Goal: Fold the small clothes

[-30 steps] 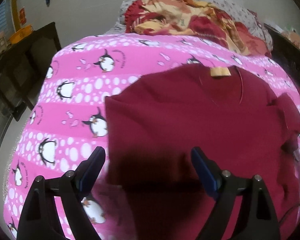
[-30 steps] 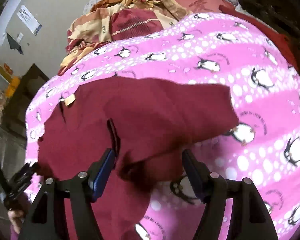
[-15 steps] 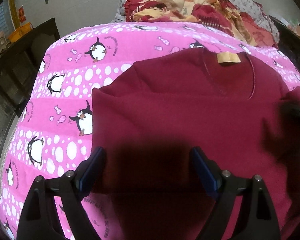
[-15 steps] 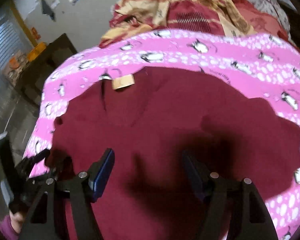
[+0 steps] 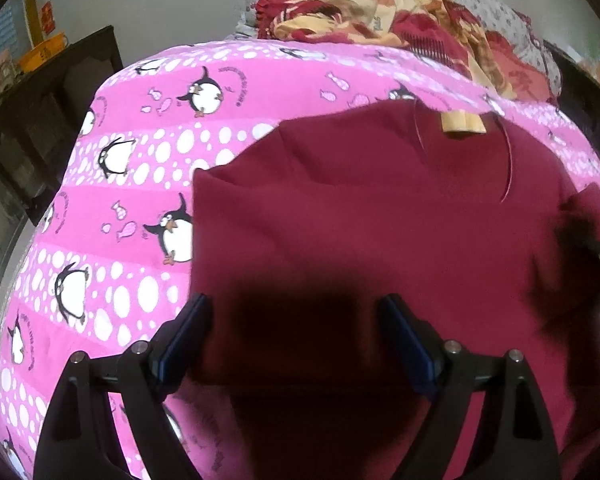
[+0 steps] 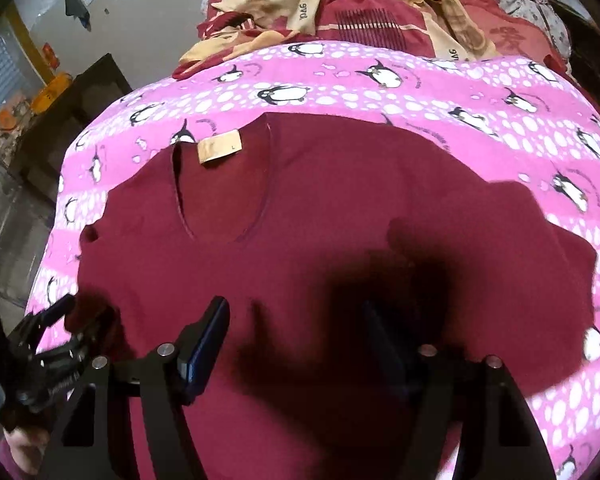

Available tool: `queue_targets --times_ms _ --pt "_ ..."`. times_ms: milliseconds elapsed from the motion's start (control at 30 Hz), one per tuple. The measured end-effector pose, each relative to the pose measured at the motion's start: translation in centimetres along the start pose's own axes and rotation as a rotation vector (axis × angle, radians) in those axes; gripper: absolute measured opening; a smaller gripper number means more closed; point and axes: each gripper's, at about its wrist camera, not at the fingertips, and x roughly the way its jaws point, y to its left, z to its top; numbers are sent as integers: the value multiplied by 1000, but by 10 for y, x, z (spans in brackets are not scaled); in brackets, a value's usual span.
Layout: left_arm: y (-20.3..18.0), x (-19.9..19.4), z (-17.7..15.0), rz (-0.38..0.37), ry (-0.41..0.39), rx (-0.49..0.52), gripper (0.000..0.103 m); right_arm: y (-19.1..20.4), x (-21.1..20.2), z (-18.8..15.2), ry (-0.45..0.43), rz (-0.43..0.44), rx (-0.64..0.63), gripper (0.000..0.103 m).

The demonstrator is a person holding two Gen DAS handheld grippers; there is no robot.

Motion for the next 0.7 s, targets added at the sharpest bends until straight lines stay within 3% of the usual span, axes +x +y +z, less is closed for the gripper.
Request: queue_targets --times_ms 200,400,567,633,700 --pt "9 6 -8 19 46 -37 86 -6 18 -15 89 13 11 74" --pt "7 -13 -10 -2 12 -29 87 -40 -45 -31 -61 90 103 74" --pt "8 -17 -9 -18 10 -49 87 -127 -85 -47 -176 85 368 80" --pt "6 -17 -9 -12 10 -44 87 -161 -86 -52 -176 20 471 80" --pt "3 -17 -10 -8 9 -37 87 -181 -82 -52 -181 -82 485 80"
